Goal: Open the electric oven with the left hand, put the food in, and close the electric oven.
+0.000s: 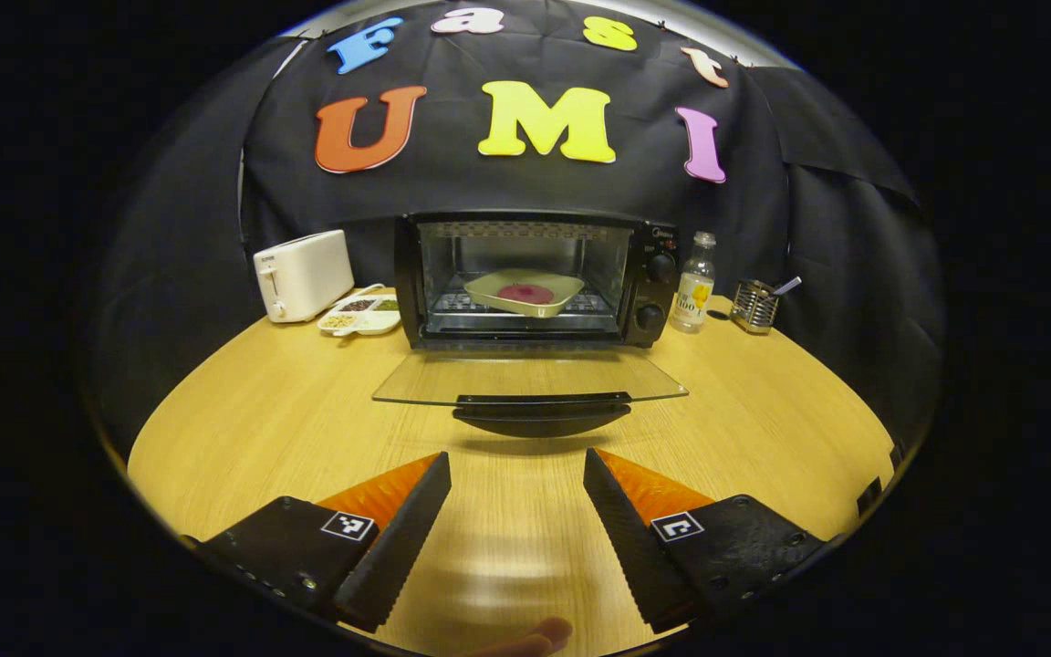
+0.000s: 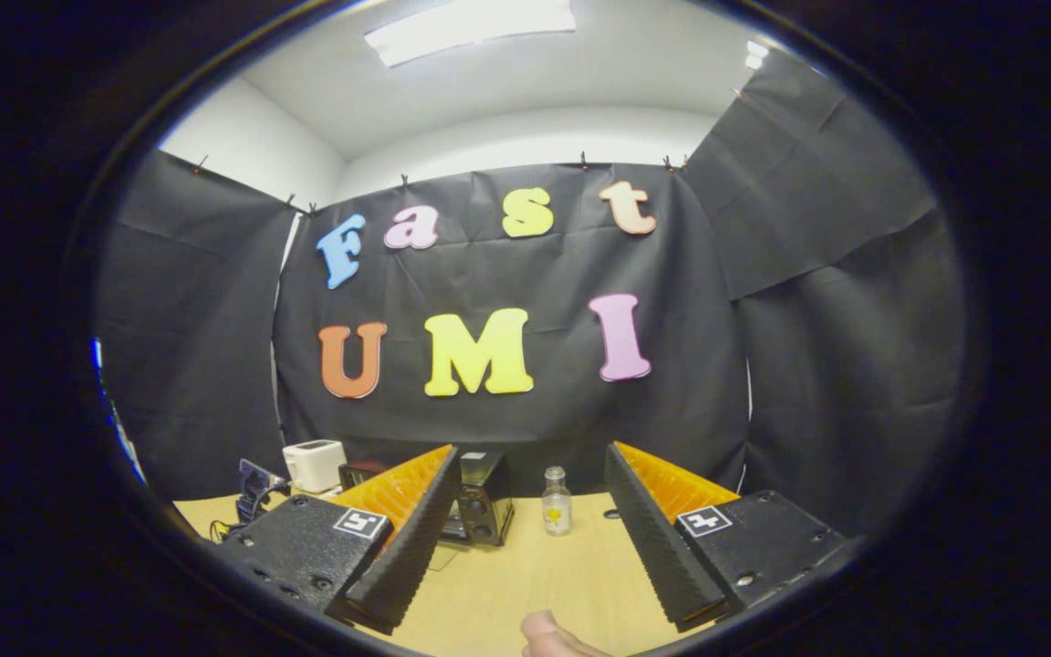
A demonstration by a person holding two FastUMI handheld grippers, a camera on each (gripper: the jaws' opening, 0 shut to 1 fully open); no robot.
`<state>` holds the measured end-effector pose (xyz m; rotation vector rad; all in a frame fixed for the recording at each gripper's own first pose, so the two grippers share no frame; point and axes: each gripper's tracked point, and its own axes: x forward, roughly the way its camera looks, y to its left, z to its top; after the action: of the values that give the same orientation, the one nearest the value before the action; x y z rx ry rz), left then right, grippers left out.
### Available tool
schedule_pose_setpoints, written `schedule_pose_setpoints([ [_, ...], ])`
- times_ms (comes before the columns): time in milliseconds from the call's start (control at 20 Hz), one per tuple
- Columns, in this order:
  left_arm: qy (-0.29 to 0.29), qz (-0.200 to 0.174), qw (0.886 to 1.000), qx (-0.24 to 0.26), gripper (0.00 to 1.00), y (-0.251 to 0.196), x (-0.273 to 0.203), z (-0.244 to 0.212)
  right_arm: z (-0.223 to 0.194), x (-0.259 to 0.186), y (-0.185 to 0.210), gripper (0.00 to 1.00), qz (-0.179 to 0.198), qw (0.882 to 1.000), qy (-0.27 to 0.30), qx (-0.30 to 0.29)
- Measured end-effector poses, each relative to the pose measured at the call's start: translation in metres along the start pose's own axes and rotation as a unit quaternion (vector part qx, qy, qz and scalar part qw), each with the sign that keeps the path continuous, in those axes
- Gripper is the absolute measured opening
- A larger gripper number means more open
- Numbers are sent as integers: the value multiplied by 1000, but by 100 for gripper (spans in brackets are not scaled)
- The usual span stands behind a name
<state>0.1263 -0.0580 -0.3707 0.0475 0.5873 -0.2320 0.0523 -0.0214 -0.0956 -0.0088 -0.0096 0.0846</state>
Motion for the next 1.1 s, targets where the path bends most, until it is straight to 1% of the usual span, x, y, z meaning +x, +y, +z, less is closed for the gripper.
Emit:
schedule_pose_setpoints([
  [150, 15, -2, 1000, 10, 94, -11, 24, 4, -4, 2, -6, 100, -1, 1000, -7, -21],
  [200, 19, -5, 1000, 11, 94, -17, 30, 6, -7, 3, -6, 96, 2, 1000, -6, -21],
  [350, 28, 4, 999, 23, 94, -18, 44, 10, -14, 2, -20, 96, 5, 1000, -2, -21],
  [450, 38, -4, 999, 18, 95, -21, 50, 7, -19, 1, -28, 96, 4, 1000, -1, -14],
  [500, 46, -1, 999, 14, 95, -21, 54, 4, -23, 0, -29, 100, 6, 1000, 1, -9],
  [550, 51, 0, 999, 11, 95, -20, 52, 4, -27, -1, -33, 96, 5, 1000, 3, -4],
  [600, 57, 1, 998, 9, 95, -21, 53, 1, -30, 0, -37, 100, 5, 1000, 6, -3],
  [650, 62, 0, 998, 6, 94, -20, 54, -2, -32, 0, -41, 100, 0, 1000, 9, -3],
  [700, 68, 0, 998, 2, 94, -20, 55, -6, -34, 0, -46, 96, -5, 1000, 11, -3],
  [750, 74, 4, 997, 2, 94, -20, 56, -8, -33, 0, -48, 100, -7, 1000, 10, -2],
  [850, 75, 14, 997, 11, 95, -20, 57, -8, -34, -2, -47, 100, -6, 1000, 9, 1],
  [900, 74, 18, 997, 17, 94, -20, 58, -8, -35, -4, -47, 96, -4, 1000, 11, 2],
  [950, 75, 20, 997, 19, 94, -19, 58, -8, -35, -5, -47, 96, -3, 1000, 11, 2],
  [1000, 78, 20, 997, 17, 94, -18, 58, -9, -35, -6, -47, 100, -4, 1000, 12, 2],
  [1050, 79, 20, 997, 14, 94, -19, 58, -7, -34, -8, -47, 100, -4, 1000, 12, 2],
  [1100, 79, 20, 997, 14, 94, -20, 56, -5, -34, -9, -48, 96, -5, 1000, 12, -1],
])
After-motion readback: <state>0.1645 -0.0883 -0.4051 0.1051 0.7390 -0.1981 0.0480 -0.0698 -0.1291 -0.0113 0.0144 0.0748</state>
